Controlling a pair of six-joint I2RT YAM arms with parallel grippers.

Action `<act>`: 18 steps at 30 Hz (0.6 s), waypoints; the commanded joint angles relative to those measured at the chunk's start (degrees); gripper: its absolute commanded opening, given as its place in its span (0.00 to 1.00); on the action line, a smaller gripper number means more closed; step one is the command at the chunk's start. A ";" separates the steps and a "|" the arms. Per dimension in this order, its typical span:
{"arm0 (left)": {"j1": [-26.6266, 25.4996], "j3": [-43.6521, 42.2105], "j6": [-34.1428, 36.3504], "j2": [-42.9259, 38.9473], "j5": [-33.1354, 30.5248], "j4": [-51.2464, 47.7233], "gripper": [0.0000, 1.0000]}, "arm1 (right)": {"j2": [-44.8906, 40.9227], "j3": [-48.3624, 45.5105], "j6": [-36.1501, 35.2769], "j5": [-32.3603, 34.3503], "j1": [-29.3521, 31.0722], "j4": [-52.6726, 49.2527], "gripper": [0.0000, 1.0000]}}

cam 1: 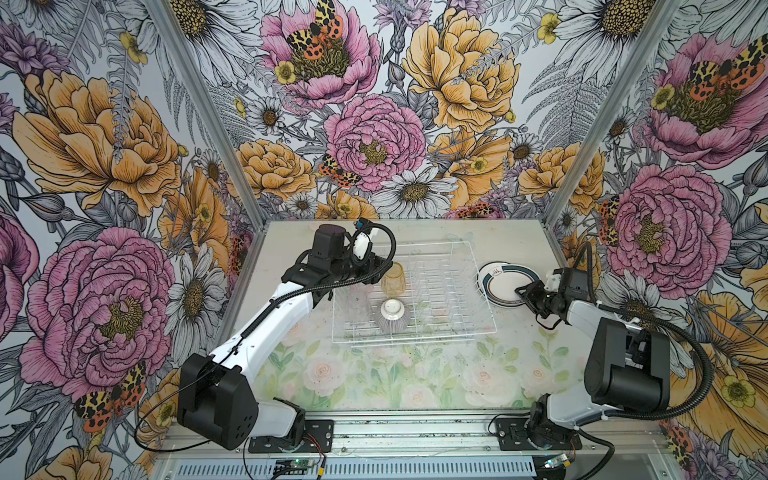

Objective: Unload the mixed dishes from the dish rack
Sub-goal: 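Lower the red-and-green-rimmed plate onto the plate stack with the right gripper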

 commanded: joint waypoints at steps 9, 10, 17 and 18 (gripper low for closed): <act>0.94 -1.51 1.02 -0.06 2.09 0.64 0.68 | -4.38 3.60 -7.05 7.40 0.26 -8.98 0.57; 0.96 -1.56 1.06 -0.03 2.21 0.64 0.68 | -4.38 3.88 -7.49 8.34 0.30 -9.60 0.58; 0.98 -1.57 1.02 0.23 2.56 0.84 0.68 | -1.89 6.26 -10.15 12.97 1.05 -12.34 0.60; 1.07 -1.62 1.08 0.24 2.58 0.89 0.68 | -1.18 6.69 -10.29 13.22 1.13 -12.47 0.61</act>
